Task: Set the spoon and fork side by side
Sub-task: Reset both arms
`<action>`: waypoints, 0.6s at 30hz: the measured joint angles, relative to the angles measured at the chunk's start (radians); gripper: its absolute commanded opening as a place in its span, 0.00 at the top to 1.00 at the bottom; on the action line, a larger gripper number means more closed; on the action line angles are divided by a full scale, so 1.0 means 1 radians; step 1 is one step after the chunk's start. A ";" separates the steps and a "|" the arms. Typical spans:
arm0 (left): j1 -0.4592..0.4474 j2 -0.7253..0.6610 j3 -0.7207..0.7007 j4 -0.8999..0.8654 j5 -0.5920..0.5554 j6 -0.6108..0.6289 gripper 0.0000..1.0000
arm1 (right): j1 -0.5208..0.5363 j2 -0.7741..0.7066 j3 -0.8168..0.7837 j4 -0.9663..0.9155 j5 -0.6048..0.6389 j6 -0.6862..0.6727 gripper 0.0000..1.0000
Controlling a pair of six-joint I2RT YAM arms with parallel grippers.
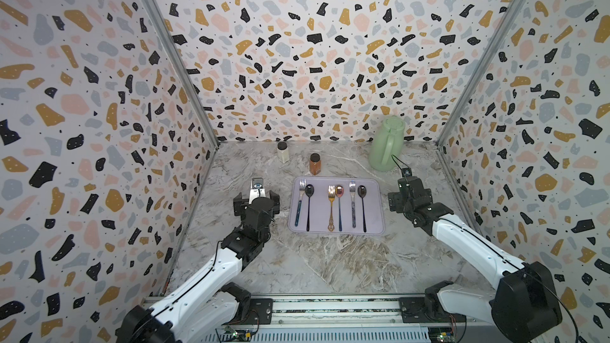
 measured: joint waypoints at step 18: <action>0.180 0.234 -0.126 0.425 0.169 0.099 0.00 | -0.266 0.272 -0.215 0.657 -0.120 -0.117 0.00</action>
